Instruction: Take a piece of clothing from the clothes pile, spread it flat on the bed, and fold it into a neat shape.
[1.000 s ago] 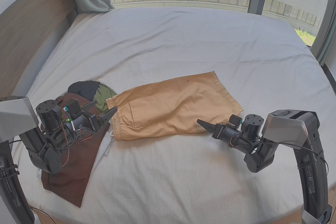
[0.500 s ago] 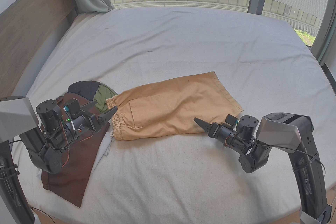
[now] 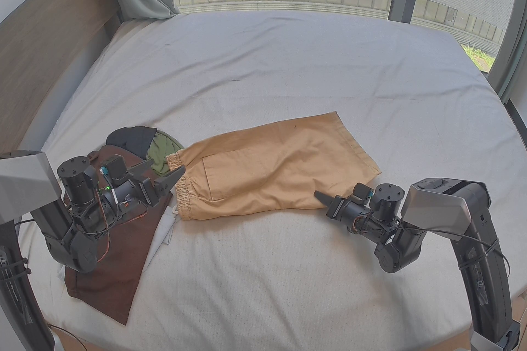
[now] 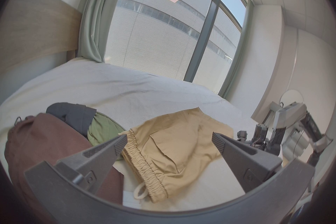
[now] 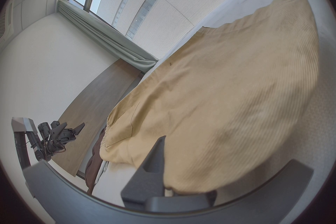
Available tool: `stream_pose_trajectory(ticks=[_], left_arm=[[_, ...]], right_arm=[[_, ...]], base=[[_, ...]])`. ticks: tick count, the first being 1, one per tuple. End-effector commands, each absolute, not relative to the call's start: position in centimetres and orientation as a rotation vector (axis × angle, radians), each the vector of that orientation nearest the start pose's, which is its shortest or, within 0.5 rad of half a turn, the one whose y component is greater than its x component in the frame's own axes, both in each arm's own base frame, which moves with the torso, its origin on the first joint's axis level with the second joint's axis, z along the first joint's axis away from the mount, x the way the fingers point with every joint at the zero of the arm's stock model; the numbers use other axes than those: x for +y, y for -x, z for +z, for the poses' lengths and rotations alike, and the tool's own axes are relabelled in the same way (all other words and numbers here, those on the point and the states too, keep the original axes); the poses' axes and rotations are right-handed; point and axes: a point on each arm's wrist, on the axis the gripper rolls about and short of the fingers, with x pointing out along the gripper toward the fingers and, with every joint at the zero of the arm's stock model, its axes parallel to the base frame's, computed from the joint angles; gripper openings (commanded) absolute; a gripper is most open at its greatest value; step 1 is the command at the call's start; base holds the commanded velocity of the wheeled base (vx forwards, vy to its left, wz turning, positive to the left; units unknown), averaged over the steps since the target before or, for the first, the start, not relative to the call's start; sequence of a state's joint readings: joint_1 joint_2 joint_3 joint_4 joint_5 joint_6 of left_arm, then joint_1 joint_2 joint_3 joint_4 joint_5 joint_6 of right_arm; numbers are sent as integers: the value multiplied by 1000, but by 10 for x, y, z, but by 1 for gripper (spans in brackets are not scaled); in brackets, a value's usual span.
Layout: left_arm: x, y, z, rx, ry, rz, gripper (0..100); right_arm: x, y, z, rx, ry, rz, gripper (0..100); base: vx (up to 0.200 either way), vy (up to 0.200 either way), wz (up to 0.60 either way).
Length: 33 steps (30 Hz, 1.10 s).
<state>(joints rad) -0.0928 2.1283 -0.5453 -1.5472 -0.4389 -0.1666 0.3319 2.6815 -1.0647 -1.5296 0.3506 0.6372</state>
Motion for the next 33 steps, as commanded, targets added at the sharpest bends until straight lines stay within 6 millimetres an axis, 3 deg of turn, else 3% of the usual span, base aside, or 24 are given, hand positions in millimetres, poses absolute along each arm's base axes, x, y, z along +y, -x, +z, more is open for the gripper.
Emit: stream_pose_trajectory(ticks=[1, 13, 23, 33], left_arm=[[-44, -329, 79, 85, 218, -538, 100], [-43, -327, 75, 102, 220, -536, 100], [-43, -327, 74, 103, 217, -536, 100], [-43, -327, 73, 109, 220, -537, 100]], right_arm=[[148, -405, -54, 324, -610, 623, 0], [140, -382, -29, 359, -606, 614, 0], [141, -348, -24, 480, -547, 612, 0], [127, -300, -17, 580, -480, 584, 0]], base=[[0, 0, 0], [0, 0, 0], [0, 0, 0], [0, 0, 0]])
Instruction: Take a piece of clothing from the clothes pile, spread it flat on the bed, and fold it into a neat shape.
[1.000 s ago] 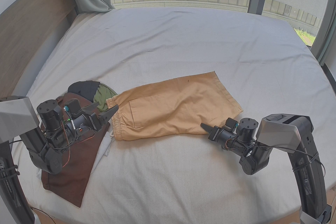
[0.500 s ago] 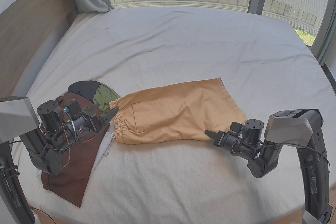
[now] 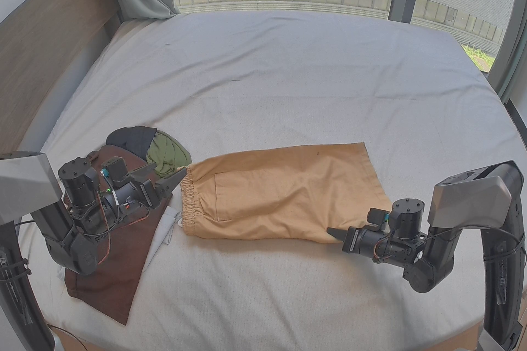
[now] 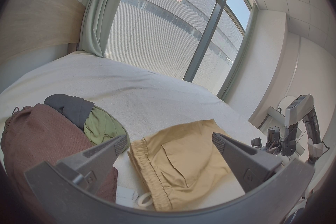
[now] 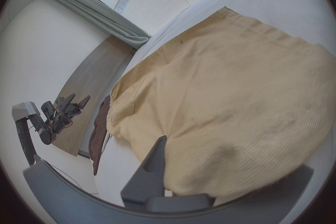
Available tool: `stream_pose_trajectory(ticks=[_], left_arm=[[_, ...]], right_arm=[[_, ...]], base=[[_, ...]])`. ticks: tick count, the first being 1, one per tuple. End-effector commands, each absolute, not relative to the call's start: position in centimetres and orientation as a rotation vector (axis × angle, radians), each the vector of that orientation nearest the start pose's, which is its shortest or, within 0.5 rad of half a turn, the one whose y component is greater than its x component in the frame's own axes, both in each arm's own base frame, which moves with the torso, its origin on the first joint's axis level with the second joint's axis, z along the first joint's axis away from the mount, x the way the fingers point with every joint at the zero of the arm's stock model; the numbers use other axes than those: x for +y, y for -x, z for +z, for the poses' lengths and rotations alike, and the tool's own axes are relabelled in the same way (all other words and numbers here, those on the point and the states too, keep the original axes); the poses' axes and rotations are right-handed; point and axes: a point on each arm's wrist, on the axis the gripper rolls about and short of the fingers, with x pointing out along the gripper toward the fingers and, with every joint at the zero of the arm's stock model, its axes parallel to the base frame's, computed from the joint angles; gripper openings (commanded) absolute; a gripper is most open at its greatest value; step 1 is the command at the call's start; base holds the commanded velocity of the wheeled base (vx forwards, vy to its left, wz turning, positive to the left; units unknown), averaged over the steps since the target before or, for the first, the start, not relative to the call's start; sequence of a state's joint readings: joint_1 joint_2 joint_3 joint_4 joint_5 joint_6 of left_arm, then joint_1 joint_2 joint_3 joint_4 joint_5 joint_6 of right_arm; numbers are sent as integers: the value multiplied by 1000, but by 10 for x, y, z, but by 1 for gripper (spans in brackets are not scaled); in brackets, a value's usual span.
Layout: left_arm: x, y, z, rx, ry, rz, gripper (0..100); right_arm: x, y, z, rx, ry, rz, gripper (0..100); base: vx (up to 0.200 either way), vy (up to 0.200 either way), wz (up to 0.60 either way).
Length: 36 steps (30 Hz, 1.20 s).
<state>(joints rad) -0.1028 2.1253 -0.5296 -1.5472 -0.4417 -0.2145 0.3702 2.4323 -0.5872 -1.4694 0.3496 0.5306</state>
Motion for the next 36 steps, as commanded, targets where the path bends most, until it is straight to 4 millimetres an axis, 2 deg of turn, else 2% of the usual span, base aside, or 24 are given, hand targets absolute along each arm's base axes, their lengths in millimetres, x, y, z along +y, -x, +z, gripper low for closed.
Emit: stream_pose_trajectory(ticks=[1, 8, 11, 25, 36], left_arm=[[-43, -327, 73, 108, 219, -536, 100], [-48, -329, 78, 90, 228, -548, 100], [-48, -328, 77, 94, 226, -549, 100], [-48, -326, 77, 106, 222, -647, 100], [-46, -327, 75, 110, 216, -637, 100]], right_arm=[[125, -297, -16, 585, -478, 576, 0], [117, -273, -20, 635, -427, 532, 0], [118, -270, -22, 632, -419, 516, 0], [117, -261, -27, 668, -406, 509, 0], [116, -261, -30, 676, -406, 505, 0]], base=[[0, 0, 0], [0, 0, 0], [0, 0, 0], [0, 0, 0], [0, 0, 0]])
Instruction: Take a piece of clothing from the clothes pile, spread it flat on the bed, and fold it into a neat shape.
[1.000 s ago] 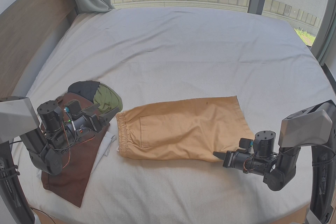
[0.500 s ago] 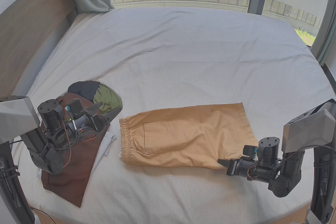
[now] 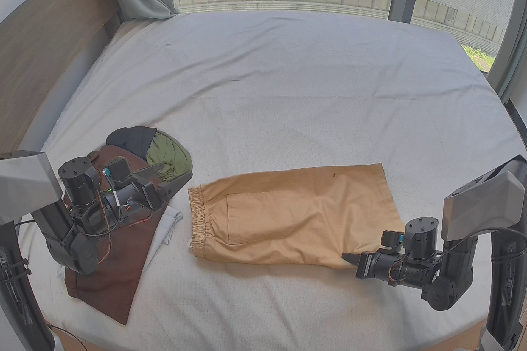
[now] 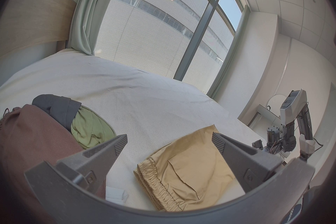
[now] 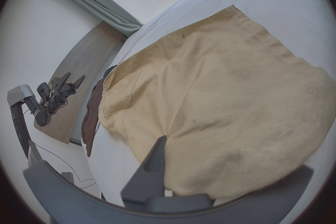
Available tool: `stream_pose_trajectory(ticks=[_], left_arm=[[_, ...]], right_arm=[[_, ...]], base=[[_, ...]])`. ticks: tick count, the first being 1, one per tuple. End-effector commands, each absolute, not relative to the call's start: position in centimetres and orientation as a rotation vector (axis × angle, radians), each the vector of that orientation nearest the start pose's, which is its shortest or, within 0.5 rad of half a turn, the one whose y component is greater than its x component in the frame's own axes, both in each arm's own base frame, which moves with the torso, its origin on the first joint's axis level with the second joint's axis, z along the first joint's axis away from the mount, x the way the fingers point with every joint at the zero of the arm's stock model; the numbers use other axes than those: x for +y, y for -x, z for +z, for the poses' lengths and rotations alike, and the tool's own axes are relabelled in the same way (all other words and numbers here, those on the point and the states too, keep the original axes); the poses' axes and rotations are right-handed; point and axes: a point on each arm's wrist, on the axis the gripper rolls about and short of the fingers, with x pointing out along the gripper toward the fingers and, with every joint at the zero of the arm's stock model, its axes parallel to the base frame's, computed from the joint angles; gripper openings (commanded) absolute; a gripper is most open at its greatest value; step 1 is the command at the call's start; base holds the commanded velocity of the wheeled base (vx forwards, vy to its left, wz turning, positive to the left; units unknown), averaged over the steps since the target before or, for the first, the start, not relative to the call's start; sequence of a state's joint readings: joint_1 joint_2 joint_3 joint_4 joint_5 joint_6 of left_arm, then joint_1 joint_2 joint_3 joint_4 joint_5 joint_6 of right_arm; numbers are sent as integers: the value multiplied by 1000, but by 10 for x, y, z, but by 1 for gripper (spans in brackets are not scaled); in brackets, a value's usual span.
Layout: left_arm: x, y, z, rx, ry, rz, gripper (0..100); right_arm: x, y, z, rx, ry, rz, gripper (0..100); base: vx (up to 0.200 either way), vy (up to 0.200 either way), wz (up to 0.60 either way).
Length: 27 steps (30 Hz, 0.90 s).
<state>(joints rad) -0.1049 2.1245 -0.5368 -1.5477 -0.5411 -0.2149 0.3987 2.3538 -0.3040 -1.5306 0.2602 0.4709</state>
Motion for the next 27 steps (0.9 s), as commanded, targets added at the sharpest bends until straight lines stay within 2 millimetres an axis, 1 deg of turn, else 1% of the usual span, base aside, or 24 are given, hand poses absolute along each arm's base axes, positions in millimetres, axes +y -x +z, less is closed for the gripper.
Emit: stream_pose_trajectory(ticks=[1, 2, 3, 9, 12, 14, 15, 20, 22, 27], left_arm=[[-46, -327, 75, 110, 216, -637, 100], [-46, -327, 75, 110, 216, -637, 100], [-46, -327, 75, 110, 216, -637, 100], [-47, -327, 75, 110, 216, -639, 100], [-46, -328, 78, 97, 216, -639, 100], [-46, -327, 78, 97, 216, -639, 100], [-46, -327, 78, 99, 215, -639, 100], [-46, -327, 78, 97, 215, -639, 100], [-46, -327, 78, 97, 215, -639, 100], [-46, -327, 78, 98, 214, -639, 100]], right_arm=[[116, -261, -31, 678, -406, 504, 0], [116, -261, -31, 679, -404, 504, 0], [116, -261, -31, 678, -403, 505, 100], [117, -258, -39, 705, -371, 510, 100], [112, -246, -39, 743, -354, 507, 100], [111, -243, -40, 753, -343, 509, 100], [109, -238, -41, 769, -309, 521, 100], [106, -226, -42, 811, -277, 582, 100], [105, -223, -39, 812, -266, 616, 100], [104, -216, -24, 790, -278, 687, 100]], base=[[0, 0, 0], [0, 0, 0], [0, 0, 0], [0, 0, 0], [0, 0, 0], [0, 0, 0], [0, 0, 0], [0, 0, 0], [0, 0, 0], [0, 0, 0]])
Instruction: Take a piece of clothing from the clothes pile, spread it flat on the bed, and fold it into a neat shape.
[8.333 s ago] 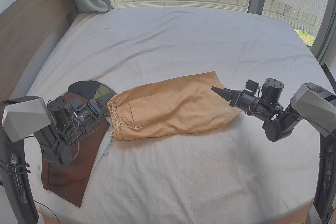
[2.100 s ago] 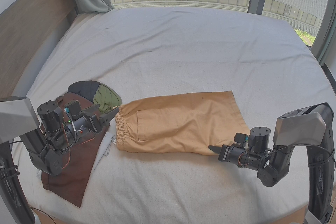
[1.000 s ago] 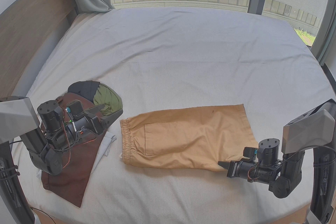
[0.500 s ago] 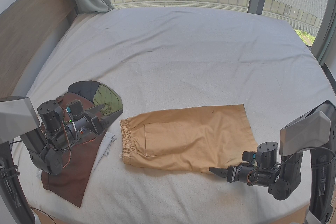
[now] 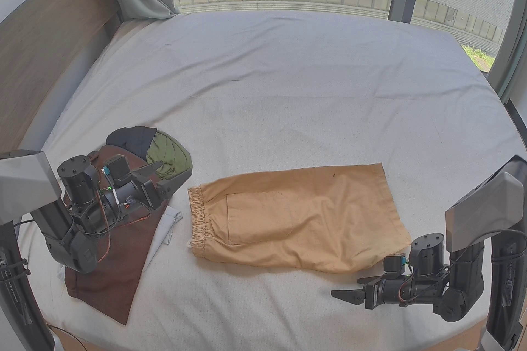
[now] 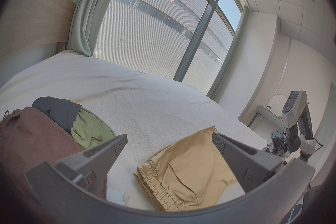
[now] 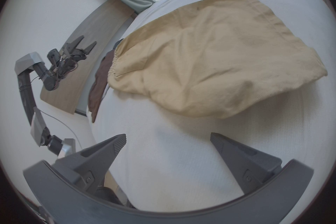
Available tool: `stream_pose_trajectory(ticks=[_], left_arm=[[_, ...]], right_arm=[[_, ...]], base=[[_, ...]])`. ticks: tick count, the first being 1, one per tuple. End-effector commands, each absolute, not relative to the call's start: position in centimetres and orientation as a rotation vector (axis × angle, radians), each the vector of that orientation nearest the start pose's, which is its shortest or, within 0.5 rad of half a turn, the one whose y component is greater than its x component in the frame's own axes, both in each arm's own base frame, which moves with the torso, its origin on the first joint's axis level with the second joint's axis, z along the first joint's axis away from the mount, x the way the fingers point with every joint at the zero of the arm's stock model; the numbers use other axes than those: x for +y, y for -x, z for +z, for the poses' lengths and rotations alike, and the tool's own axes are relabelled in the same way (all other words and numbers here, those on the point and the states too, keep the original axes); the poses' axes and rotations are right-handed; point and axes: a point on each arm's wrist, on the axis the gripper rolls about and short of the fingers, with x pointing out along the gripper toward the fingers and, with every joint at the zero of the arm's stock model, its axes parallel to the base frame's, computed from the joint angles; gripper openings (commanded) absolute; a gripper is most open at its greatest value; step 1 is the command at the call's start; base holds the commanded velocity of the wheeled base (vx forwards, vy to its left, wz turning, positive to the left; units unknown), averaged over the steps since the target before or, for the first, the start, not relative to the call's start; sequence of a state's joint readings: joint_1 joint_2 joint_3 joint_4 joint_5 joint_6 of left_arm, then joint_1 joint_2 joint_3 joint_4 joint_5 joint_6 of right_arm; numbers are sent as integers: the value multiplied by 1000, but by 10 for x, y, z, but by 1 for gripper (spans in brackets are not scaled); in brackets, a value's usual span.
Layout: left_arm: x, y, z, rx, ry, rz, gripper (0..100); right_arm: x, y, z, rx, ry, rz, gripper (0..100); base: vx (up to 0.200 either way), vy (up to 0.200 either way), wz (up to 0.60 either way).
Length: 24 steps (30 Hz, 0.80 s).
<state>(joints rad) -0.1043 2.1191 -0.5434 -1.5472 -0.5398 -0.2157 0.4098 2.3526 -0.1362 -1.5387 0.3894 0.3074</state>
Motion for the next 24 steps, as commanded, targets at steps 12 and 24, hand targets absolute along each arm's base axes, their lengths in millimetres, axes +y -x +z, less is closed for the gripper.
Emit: stream_pose_trajectory(ticks=[12, 24], left_arm=[[-46, -327, 76, 106, 215, -639, 100], [-47, -327, 74, 113, 215, -642, 100]], right_arm=[[105, -219, 9, 664, -315, 776, 100], [75, -252, -2, 630, -400, 616, 100]], base=[[0, 0, 0], [0, 0, 0]])
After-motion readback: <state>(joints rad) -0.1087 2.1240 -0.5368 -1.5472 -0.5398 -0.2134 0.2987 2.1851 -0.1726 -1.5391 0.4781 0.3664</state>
